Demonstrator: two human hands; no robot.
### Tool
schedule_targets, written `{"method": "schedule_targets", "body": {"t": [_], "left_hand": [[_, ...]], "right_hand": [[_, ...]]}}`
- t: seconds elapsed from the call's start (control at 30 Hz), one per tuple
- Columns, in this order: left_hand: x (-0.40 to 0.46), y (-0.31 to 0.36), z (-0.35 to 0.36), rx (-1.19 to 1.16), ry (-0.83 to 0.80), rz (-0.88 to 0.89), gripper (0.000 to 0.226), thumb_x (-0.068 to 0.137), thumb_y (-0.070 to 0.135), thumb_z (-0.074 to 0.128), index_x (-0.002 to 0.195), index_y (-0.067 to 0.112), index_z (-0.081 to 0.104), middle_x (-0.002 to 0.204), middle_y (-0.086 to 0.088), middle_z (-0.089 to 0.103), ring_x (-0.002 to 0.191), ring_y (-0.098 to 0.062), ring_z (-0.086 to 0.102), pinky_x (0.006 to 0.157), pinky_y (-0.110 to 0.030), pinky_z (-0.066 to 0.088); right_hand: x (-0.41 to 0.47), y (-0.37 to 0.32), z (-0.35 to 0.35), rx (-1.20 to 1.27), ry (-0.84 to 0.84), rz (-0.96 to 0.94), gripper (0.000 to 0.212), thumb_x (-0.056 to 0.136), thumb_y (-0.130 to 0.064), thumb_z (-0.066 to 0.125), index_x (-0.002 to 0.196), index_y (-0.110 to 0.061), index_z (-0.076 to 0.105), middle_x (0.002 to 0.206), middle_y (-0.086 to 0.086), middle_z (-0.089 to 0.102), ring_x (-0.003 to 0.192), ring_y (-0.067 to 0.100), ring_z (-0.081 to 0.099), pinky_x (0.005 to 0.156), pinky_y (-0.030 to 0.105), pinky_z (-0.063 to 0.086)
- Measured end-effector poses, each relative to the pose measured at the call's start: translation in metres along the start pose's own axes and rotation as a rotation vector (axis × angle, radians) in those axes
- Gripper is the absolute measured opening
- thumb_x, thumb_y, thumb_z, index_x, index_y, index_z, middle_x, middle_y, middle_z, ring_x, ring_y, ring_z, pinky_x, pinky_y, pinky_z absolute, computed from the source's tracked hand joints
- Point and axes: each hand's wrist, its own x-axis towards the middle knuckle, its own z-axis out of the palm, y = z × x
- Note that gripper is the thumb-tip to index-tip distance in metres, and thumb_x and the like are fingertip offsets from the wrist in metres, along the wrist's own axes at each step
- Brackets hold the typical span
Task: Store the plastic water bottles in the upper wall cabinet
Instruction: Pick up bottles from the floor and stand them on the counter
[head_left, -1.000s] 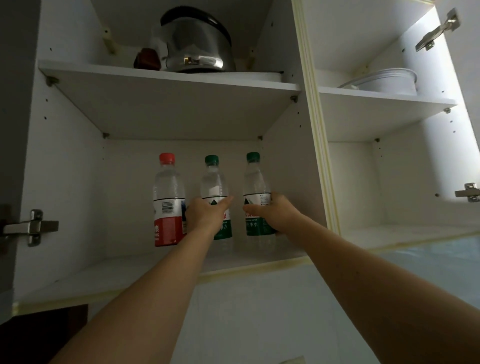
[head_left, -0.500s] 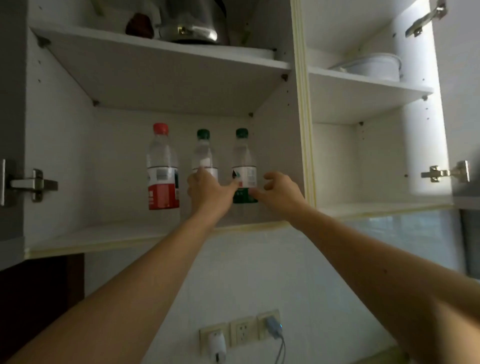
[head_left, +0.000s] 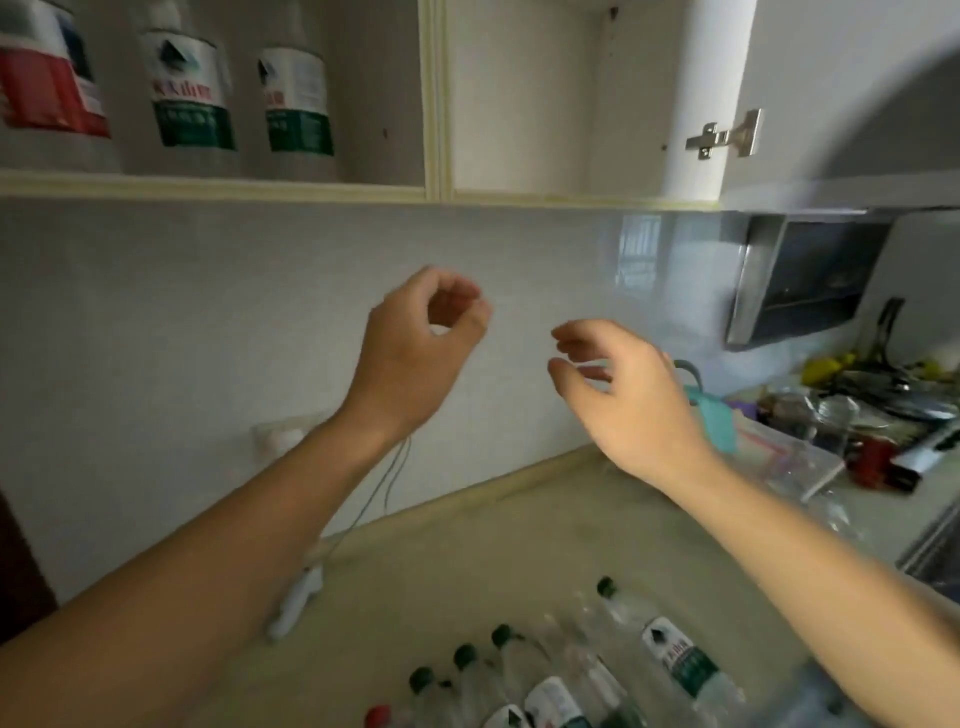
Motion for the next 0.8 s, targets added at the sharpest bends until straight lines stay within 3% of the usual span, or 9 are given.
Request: {"method": "schedule_targets", "body": {"t": [0.07,0.2,0.3,0.37,0.5,0.57,0.63,0.7,0.8], "left_hand": [[-0.032,-0.014,0.037,-0.065,-0.089,-0.097,0.002,0.094,0.016,0.070,0.096,0.016,0.068,0.086,0.006,0.068,0.084,-0.017,0.067,0.081,-0.051,0.059],[-0.115,-0.043,0.113,-0.233,-0.256,-0.315,0.012,0.095,0.012,0.067,0.088,0.022,0.067,0.081,-0.002,0.070,0.083,-0.031,0.070,0.079,-0.047,0.058],[-0.191,-0.064,0.165,-0.343,-0.438,-0.480,0.009,0.100,0.021,0.064,0.093,0.019,0.069,0.077,-0.002,0.071,0.070,-0.018,0.069,0.069,-0.039,0.058],[-0.241,-0.075,0.197,-0.386,-0.576,-0.588,0.013,0.102,0.026,0.060,0.097,0.020,0.069,0.076,0.003,0.072,0.068,-0.011,0.068,0.065,-0.031,0.058],[-0.333,-0.089,0.251,-0.441,-0.801,-0.708,0.016,0.103,0.033,0.058,0.096,0.024,0.069,0.077,0.002,0.072,0.066,-0.010,0.068,0.062,-0.022,0.053],[-0.375,-0.094,0.276,-0.455,-0.881,-0.753,0.018,0.102,0.035,0.058,0.093,0.024,0.068,0.073,0.005,0.071,0.064,-0.008,0.066,0.059,-0.020,0.053],[-0.418,-0.103,0.299,-0.425,-0.923,-0.800,0.026,0.104,0.033,0.056,0.085,0.018,0.067,0.065,0.007,0.067,0.058,-0.004,0.060,0.055,-0.020,0.048],[-0.463,-0.119,0.323,-0.364,-0.946,-0.855,0.038,0.105,0.030,0.054,0.076,0.008,0.062,0.059,0.001,0.060,0.057,-0.010,0.055,0.053,-0.032,0.044],[-0.531,-0.156,0.354,-0.221,-0.980,-0.915,0.043,0.106,0.029,0.051,0.067,0.012,0.056,0.058,-0.001,0.056,0.057,-0.015,0.051,0.054,-0.031,0.040]], "right_hand": [[-0.034,0.039,-0.008,-0.020,-0.040,0.095,0.025,0.093,-0.021,0.068,0.119,-0.020,0.069,0.110,-0.005,0.070,0.104,0.009,0.066,0.096,0.035,0.054],[-0.110,0.110,-0.017,-0.024,-0.067,0.282,0.020,0.094,-0.013,0.069,0.114,-0.014,0.071,0.103,0.000,0.073,0.091,0.007,0.068,0.086,0.019,0.054],[-0.177,0.156,-0.019,-0.020,-0.080,0.459,0.017,0.099,-0.015,0.063,0.114,-0.018,0.068,0.098,-0.012,0.068,0.085,-0.003,0.065,0.073,0.008,0.051],[-0.222,0.180,-0.020,-0.029,-0.054,0.590,0.014,0.100,-0.020,0.061,0.110,-0.027,0.067,0.093,-0.018,0.067,0.085,-0.002,0.066,0.071,0.013,0.055],[-0.315,0.220,-0.022,-0.048,0.042,0.792,0.013,0.100,-0.020,0.060,0.098,-0.032,0.065,0.088,-0.008,0.070,0.077,0.011,0.069,0.069,0.031,0.060],[-0.364,0.239,-0.021,-0.088,0.073,0.909,0.011,0.100,-0.019,0.059,0.099,-0.023,0.069,0.086,-0.006,0.070,0.076,0.010,0.067,0.070,0.028,0.057],[-0.415,0.259,-0.018,-0.135,0.142,1.036,0.018,0.099,-0.017,0.059,0.085,-0.013,0.069,0.073,-0.004,0.067,0.065,0.006,0.061,0.060,0.018,0.048],[-0.468,0.279,-0.012,-0.125,0.225,1.197,0.034,0.099,-0.016,0.059,0.067,-0.006,0.059,0.055,-0.006,0.057,0.051,0.005,0.050,0.050,0.017,0.037],[-0.544,0.314,0.006,-0.074,0.284,1.400,0.047,0.104,-0.023,0.054,0.058,-0.013,0.047,0.043,-0.008,0.041,0.041,0.003,0.040,0.045,0.022,0.030]]}}
